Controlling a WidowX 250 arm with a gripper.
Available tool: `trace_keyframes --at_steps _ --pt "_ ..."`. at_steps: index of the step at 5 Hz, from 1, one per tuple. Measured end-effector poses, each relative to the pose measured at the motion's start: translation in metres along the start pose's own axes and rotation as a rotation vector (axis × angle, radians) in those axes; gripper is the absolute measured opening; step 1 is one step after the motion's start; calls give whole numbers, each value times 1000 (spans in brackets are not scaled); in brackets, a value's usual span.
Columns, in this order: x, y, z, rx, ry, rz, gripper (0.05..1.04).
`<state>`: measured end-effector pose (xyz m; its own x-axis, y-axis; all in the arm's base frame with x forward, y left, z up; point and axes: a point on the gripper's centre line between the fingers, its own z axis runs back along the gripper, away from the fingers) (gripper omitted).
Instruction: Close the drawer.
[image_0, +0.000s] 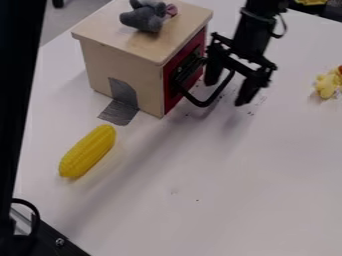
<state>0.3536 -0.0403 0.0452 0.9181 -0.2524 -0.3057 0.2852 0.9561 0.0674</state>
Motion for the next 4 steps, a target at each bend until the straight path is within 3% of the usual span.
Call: trace_keyframes --at_steps 1,2,3,4 --pt "8 -28 18 10 -78 0 1000" --pt "7 -36 42 34 -186 113 1000" --pt "-11 -38 54 39 -280 296 1000" --pt "-32 -40 74 -16 -381 365 1000"
